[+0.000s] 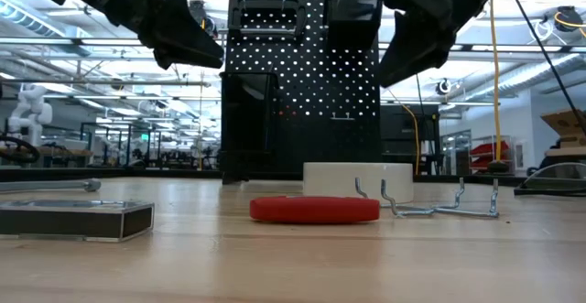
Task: Hang tools onto peg board
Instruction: Hang the gray hacksaw on the black peg board
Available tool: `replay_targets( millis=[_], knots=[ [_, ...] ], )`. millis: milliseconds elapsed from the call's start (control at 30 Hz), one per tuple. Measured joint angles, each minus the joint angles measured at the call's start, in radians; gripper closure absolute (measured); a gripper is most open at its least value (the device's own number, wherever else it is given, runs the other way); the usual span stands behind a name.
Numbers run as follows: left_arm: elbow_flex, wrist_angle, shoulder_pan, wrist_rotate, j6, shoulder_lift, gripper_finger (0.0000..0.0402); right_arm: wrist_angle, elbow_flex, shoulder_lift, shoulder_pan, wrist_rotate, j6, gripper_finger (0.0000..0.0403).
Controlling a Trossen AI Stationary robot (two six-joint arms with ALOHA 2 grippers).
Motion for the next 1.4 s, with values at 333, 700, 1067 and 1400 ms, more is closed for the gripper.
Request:
replay_targets(
  millis=[333, 700, 1067, 1400],
  knots=[
    [0.000, 0.001, -0.020, 0.022, 0.222, 0.015, 0.0242, 0.005, 0.000, 0.038, -0.001, 0.003, -0.004, 0.0184],
    [0.000, 0.080, -0.127, 0.094, 0.211, 0.026, 0.0242, 0.105, 0.000, 0.092, 0.088, -0.203, 0.140, 0.0185],
    [0.000, -0.013, -0.251, 0.219, 0.024, 0.042, 0.0242, 0.195, 0.000, 0.092, 0.206, -0.197, 0.108, 0.0186],
    [0.001, -0.324, -0.281, 0.052, -0.447, 0.063, 0.0242, 0.195, 0.000, 0.092, 0.209, -0.142, 0.052, 0.0186]
  ],
)
